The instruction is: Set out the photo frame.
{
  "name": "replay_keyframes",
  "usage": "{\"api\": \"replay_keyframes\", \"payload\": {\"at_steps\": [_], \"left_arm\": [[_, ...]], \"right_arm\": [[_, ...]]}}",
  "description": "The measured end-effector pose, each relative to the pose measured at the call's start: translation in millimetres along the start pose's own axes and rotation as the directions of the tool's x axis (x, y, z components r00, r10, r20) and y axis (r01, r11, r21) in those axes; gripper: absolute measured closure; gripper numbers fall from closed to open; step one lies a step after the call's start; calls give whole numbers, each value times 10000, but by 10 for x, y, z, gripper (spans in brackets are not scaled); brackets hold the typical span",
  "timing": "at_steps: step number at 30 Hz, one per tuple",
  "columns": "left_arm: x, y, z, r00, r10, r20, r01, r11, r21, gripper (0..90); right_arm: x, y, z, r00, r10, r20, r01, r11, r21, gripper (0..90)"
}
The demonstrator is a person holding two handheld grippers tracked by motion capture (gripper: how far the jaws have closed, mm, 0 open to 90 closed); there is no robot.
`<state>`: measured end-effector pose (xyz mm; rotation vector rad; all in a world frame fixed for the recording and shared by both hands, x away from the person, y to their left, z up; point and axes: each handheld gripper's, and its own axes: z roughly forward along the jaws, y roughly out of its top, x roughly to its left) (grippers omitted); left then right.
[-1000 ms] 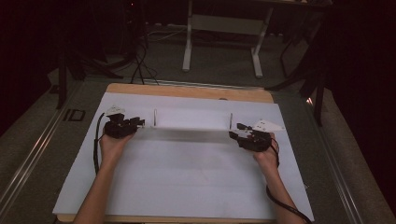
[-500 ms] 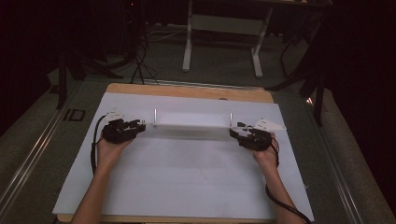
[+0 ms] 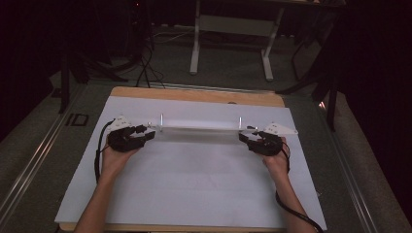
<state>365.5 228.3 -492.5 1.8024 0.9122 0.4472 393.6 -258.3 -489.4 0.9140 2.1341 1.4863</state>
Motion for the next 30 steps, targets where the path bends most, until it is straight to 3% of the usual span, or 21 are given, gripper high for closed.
{"api": "replay_keyframes", "payload": {"at_steps": [8,21,30], "left_arm": [[-59,47,81,9996,256,133,-255,9997,-34,440],[-140,149,169,9980,626,-37,-627,9967,-519,362],[-182,171,235,9983,459,355,-431,9961,-774,378]], "right_arm": [[-4,7,5,10000,64,23,-64,10000,-17,461],[-8,15,11,9999,117,44,-117,9999,-33,461],[-9,18,16,9998,169,100,-168,9998,-82,462]]}}
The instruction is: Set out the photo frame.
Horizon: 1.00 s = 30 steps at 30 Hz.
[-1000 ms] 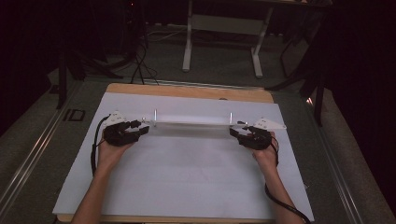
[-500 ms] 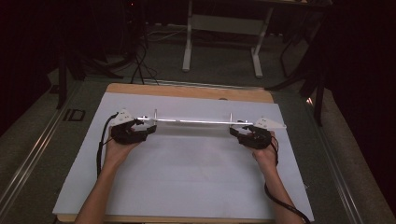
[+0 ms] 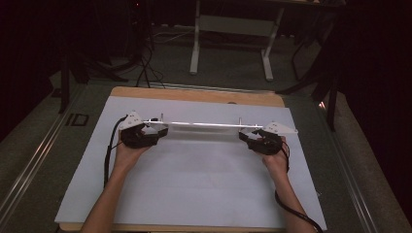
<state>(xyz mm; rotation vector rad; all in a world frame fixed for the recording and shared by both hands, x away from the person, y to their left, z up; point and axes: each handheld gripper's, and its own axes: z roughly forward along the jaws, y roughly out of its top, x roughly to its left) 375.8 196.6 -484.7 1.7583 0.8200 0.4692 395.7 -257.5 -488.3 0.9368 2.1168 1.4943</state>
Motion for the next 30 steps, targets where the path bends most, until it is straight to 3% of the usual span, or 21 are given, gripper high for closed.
{"api": "replay_keyframes", "payload": {"at_steps": [11,24,30], "left_arm": [[-14,5,23,9992,103,-376,-111,9997,-211,397],[-15,35,60,9970,75,-770,-98,9995,-290,405],[-11,42,77,9957,125,-915,-159,9992,-360,414]], "right_arm": [[-3,15,15,9998,-1,191,2,10000,-75,477],[8,53,50,9968,-401,689,402,9992,-1,509],[33,81,85,9909,-812,1072,795,9966,192,522]]}}
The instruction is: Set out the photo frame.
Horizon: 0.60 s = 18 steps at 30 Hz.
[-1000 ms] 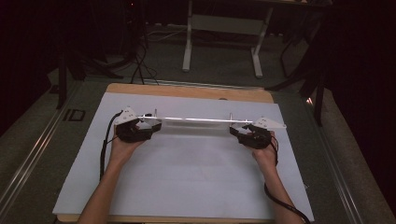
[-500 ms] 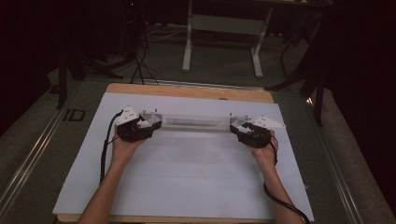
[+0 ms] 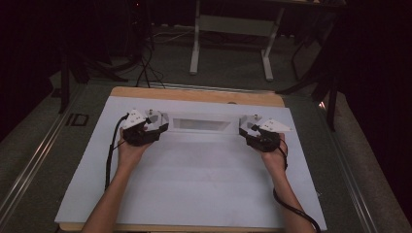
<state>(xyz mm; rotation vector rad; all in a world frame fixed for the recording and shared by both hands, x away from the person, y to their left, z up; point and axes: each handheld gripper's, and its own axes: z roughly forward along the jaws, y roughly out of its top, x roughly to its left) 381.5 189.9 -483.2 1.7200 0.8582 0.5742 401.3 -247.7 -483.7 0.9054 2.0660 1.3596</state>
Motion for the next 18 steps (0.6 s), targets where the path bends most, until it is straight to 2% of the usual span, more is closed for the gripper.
{"api": "replay_keyframes", "payload": {"at_steps": [10,13,18], "left_arm": [[27,59,60,9993,130,-356,-127,9999,102,427],[43,62,101,9986,12,-532,-18,9999,-117,426],[78,107,159,9974,-109,-715,104,9999,-73,426]], "right_arm": [[-6,41,52,9995,-101,314,100,9999,50,534],[-16,67,88,9988,-112,469,109,9999,64,537],[-39,112,142,9979,-140,638,130,9998,156,540]]}}
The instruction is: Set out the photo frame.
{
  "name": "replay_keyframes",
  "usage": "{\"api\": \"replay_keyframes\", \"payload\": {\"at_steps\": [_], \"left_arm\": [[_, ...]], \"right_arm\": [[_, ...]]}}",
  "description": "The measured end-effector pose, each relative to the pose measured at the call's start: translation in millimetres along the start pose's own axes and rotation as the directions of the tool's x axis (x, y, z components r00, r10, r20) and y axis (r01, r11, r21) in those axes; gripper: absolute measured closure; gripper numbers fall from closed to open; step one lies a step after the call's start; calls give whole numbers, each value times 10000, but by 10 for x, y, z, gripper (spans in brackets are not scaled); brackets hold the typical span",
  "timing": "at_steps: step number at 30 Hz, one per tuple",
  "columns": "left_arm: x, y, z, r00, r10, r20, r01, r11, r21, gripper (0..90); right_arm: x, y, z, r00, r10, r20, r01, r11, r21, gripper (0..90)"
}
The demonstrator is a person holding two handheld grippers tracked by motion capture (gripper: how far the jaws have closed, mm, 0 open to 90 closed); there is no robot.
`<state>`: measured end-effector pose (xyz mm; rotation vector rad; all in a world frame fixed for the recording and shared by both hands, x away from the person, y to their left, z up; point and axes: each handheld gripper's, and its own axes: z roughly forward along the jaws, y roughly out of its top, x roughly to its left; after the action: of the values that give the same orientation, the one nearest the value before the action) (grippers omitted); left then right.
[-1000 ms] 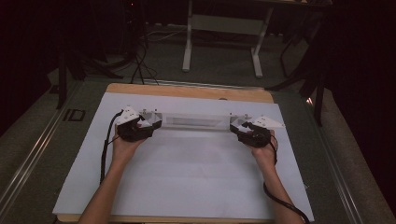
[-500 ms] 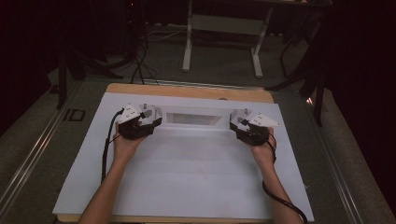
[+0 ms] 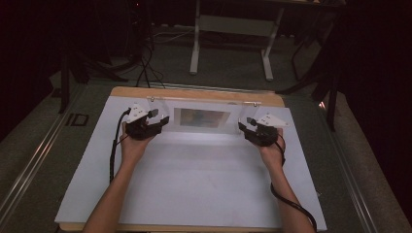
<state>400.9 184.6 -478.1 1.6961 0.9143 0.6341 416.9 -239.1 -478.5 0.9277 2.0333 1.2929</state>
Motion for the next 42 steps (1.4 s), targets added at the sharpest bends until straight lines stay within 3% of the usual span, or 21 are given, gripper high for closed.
{"api": "replay_keyframes", "payload": {"at_steps": [14,22,38,42], "left_arm": [[82,95,180,9987,-245,-456,248,9997,78,424],[125,126,280,9963,-512,-685,516,9987,40,416],[182,163,384,9936,-784,-811,797,9967,124,411],[191,181,363,9922,-1026,-713,1045,9943,232,421]], "right_arm": [[-70,99,157,9994,30,349,-36,9998,186,526],[-139,137,257,9990,313,312,-321,9992,241,513],[-221,151,367,9961,855,200,-860,9959,270,503],[-216,169,362,9958,884,234,-893,9952,396,504]]}}
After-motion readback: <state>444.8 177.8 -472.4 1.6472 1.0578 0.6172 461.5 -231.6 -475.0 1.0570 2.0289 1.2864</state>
